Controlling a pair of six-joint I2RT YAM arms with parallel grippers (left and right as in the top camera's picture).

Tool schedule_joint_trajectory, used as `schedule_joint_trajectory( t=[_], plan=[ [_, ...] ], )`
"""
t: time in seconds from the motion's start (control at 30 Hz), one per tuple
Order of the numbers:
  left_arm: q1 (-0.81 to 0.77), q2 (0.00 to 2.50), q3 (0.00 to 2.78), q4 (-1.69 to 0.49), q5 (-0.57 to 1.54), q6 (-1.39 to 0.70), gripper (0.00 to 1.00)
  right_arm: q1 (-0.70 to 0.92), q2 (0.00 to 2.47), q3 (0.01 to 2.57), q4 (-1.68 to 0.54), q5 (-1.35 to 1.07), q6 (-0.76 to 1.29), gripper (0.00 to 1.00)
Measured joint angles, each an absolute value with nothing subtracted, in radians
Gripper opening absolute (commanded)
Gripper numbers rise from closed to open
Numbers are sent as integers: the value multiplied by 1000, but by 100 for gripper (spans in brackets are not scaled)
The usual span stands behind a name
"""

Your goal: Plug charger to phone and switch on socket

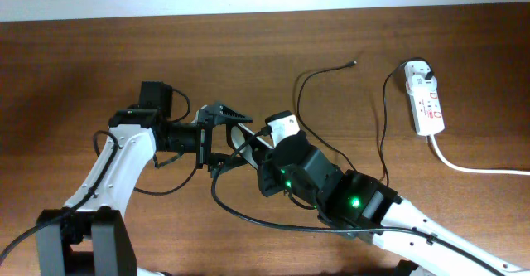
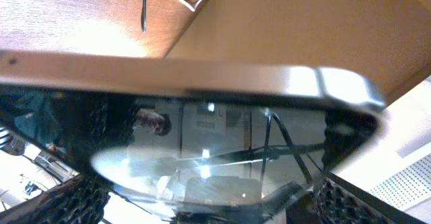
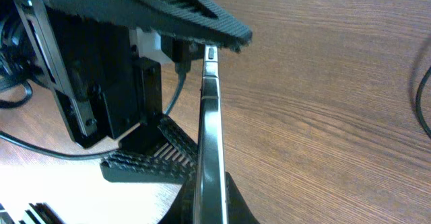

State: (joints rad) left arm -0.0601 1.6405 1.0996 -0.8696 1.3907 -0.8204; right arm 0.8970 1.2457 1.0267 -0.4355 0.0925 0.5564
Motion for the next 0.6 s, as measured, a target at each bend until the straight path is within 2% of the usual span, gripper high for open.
schedule_joint_trajectory(
  t=[0.07, 0.17, 0.23, 0.33, 0.4, 0.43, 0.47, 0.53, 0.6],
  plan=[
    [-60, 1641, 1097, -841, 1392, -813, 99, 898, 1237, 1027, -456, 108, 550, 4],
    [-29, 1639, 1093, -593, 1421, -779, 99, 890, 1089, 1027, -521, 169, 562, 4],
    [9, 1608, 1093, -485, 1425, -751, 99, 822, 979, 1027, -594, 189, 630, 4],
    [54, 1429, 1092, -459, 1428, -598, 99, 694, 907, 1027, -662, 181, 812, 4],
    [94, 1134, 1093, -459, 1430, -426, 99, 678, 916, 1027, -667, 138, 934, 4],
    [95, 1074, 1096, -481, 1422, -383, 99, 677, 925, 1027, -666, 132, 963, 4],
    [98, 993, 1105, -648, 1340, -296, 99, 677, 944, 1029, -661, 126, 989, 4],
    [98, 824, 1109, -968, 1011, -172, 99, 676, 1005, 1029, -642, 105, 1019, 4],
    [98, 747, 1103, -1072, 740, -121, 99, 676, 1054, 1029, -575, 73, 1026, 4]
  ],
)
